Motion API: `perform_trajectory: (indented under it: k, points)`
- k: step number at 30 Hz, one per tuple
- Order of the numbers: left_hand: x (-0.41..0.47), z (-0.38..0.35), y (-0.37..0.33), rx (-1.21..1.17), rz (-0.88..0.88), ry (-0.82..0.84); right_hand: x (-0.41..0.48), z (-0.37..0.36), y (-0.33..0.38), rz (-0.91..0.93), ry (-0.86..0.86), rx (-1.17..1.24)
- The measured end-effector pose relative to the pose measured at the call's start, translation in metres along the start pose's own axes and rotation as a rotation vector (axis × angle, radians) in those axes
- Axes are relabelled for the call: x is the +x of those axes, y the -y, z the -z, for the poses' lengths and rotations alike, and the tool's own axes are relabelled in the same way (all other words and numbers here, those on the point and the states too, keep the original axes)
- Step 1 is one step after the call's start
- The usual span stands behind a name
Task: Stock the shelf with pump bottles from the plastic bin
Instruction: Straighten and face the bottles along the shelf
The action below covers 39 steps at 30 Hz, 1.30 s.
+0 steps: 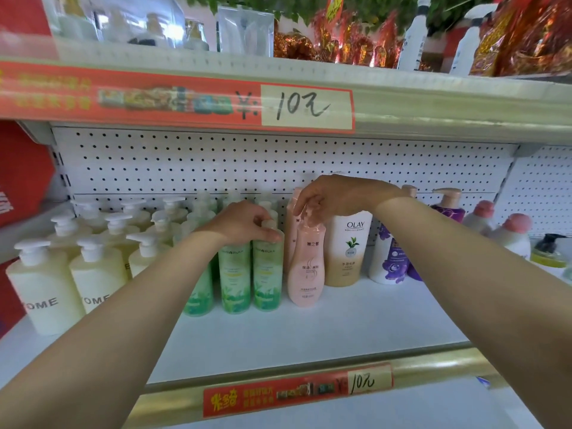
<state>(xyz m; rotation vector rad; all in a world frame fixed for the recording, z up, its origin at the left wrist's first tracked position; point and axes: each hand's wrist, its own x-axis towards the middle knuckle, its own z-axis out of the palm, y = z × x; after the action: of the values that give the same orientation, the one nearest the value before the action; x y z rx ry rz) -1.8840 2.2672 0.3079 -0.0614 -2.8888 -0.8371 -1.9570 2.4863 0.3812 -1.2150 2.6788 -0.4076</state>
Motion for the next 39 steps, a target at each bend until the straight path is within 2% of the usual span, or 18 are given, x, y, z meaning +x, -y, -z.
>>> perform_trajectory:
  k: [3,6,8,10,12,16,18,21,24,30,34,39]
  points:
    - [-0.003,0.000,-0.003,0.029,0.005,-0.020,-0.002,-0.002,-0.007,0.000,0.012,-0.015]
    - [-0.007,0.002,-0.014,-0.021,-0.018,-0.087,-0.015,0.015,-0.009,0.014,0.023,0.125]
    - [-0.008,0.005,-0.028,-0.082,-0.057,-0.190,-0.022,0.035,-0.014,0.028,-0.093,0.201]
    - [-0.007,0.007,-0.044,-0.136,-0.080,-0.247,-0.025,0.054,-0.024,-0.001,-0.260,0.126]
    - [-0.003,0.005,-0.060,-0.177,-0.080,-0.238,-0.025,0.063,-0.037,-0.071,-0.323,0.025]
    - [0.010,-0.010,-0.084,-0.154,-0.071,-0.171,-0.014,0.055,-0.068,-0.118,-0.185,-0.158]
    - [0.016,-0.020,-0.089,-0.132,-0.048,-0.184,-0.009,0.045,-0.080,-0.103,-0.157,-0.159]
    - [0.023,-0.034,-0.088,-0.090,-0.006,-0.246,-0.005,0.032,-0.093,-0.083,-0.254,0.040]
    - [0.026,-0.042,-0.086,-0.126,0.025,-0.288,0.000,0.029,-0.102,-0.153,-0.331,-0.006]
    - [0.020,-0.047,-0.093,-0.276,0.058,-0.337,-0.012,0.029,-0.104,-0.105,-0.292,-0.015]
    - [0.019,-0.050,-0.093,-0.130,0.094,-0.342,-0.026,0.033,-0.100,-0.069,-0.280,0.032]
    - [0.018,-0.055,-0.095,-0.073,0.113,-0.323,-0.039,0.035,-0.095,-0.072,-0.262,0.052]
